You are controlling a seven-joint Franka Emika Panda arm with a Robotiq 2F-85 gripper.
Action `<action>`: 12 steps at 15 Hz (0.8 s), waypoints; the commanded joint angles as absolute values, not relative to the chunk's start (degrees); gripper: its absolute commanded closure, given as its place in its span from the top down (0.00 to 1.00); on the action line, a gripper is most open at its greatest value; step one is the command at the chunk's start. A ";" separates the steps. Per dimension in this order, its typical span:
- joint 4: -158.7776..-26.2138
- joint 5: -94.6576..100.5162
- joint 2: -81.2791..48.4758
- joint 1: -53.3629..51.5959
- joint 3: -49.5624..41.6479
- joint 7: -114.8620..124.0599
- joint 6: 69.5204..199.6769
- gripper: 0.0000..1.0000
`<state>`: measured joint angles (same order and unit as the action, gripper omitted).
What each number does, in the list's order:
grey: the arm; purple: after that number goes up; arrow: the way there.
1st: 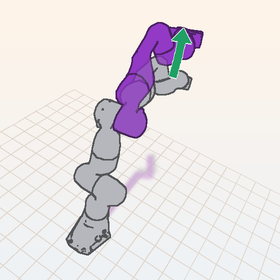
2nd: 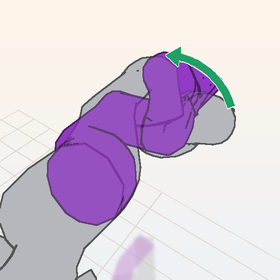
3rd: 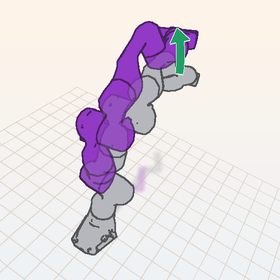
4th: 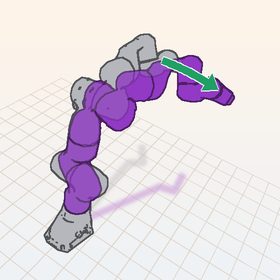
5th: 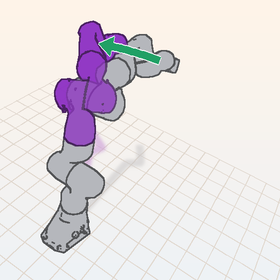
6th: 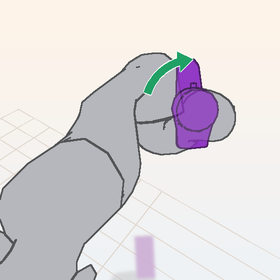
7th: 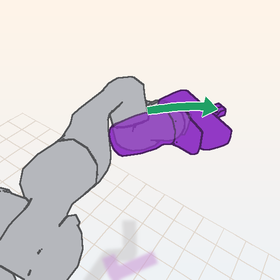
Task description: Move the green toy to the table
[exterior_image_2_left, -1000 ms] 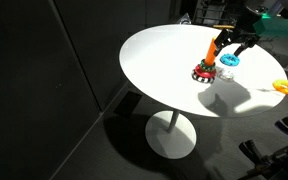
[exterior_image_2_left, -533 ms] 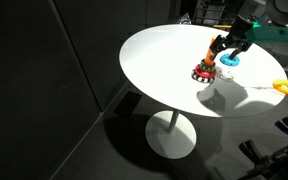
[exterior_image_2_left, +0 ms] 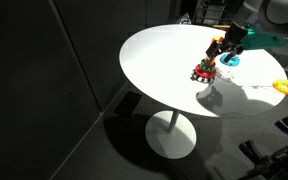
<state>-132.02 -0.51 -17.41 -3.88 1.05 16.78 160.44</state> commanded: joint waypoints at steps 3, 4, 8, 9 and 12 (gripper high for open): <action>-130.27 -1.91 -19.17 -3.86 1.53 12.90 161.74 1.00; -130.16 -1.98 -19.39 -3.83 1.62 12.61 161.93 1.00; -129.85 -1.53 -20.15 -4.09 1.53 11.76 162.88 1.00; -129.79 -1.42 -20.36 -4.13 1.52 11.45 163.28 1.00; -129.61 -1.58 -20.89 -4.12 1.74 10.77 164.16 1.00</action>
<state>-131.03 -0.74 -19.77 -3.99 1.60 12.83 163.24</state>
